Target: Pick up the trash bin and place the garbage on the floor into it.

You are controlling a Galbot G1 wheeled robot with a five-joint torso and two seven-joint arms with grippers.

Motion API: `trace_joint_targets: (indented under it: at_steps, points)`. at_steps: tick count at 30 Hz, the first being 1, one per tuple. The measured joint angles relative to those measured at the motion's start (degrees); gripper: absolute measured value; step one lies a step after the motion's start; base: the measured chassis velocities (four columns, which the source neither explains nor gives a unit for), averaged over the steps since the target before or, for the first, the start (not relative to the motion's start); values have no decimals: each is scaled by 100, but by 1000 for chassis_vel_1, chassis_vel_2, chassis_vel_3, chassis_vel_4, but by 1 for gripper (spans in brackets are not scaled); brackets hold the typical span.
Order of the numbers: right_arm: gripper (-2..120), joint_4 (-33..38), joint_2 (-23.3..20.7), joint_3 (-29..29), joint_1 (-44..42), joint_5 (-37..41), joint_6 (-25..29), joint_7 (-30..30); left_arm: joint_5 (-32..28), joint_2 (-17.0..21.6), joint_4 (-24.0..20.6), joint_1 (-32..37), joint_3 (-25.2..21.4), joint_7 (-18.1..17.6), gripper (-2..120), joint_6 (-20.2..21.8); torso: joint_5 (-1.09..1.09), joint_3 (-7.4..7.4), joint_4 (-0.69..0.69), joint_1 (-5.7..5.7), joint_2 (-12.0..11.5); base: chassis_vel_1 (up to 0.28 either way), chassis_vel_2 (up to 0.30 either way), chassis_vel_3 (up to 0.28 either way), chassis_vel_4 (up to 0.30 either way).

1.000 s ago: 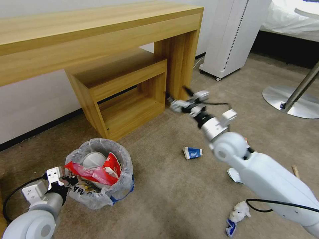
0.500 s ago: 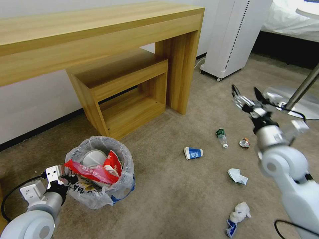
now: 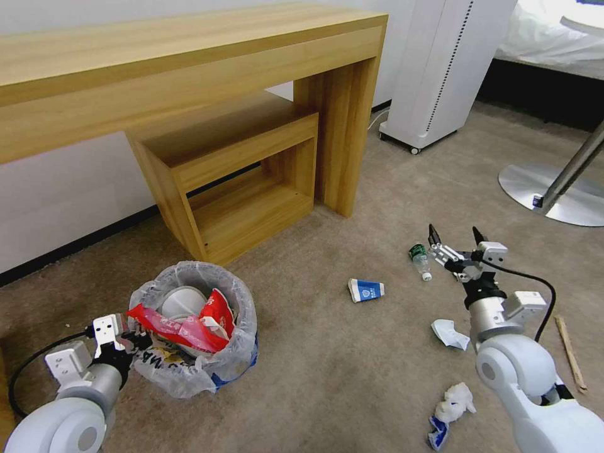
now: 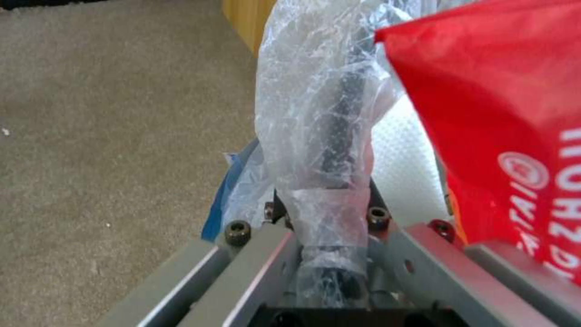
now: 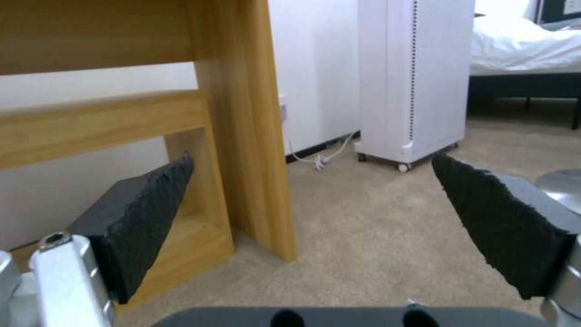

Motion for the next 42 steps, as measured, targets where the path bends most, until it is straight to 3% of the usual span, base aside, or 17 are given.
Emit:
trace_joint_targets:
  at_steps: [14,42]
  points:
    - [100,-161,83,116,-143,-68,274,-131,-14,343,423,-184,81,298,1,-177,0,0,-1,0,0,0,0,0,0]
    - [100,-238,109,82,-21,-33,318,-120,-22,378,463,-175,53,325,1,-179,1,0,0,0,0,-35,-28,-33,-34]
